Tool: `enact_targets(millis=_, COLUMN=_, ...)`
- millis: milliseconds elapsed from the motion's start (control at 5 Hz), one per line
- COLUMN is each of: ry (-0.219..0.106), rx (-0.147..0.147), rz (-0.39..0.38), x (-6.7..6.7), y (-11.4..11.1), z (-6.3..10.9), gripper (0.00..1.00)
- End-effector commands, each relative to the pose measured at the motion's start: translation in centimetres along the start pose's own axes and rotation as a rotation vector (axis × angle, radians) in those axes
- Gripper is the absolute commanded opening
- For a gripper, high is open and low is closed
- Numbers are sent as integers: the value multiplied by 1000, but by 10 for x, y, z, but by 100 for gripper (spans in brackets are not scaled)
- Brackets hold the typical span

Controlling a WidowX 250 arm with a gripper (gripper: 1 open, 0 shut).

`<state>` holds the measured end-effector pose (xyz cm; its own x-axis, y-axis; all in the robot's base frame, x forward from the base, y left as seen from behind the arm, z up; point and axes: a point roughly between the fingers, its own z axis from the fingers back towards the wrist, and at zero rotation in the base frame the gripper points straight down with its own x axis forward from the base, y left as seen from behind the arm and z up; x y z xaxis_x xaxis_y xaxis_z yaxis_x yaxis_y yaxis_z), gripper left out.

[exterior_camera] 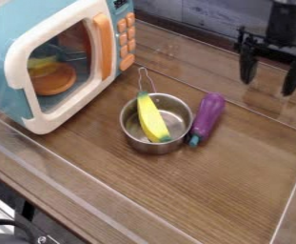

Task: Put the eggplant in the silver pot

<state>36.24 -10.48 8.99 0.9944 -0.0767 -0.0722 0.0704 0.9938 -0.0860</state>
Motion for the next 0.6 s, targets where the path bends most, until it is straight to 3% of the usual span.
enact_targets(millis=0, ry=-55, rx=-12, rz=-1, x=3, y=5, z=25, gripper=100)
enact_targets(millis=400, ry=-51, rx=-11, rz=25, x=6, y=10, z=23, gripper=100)
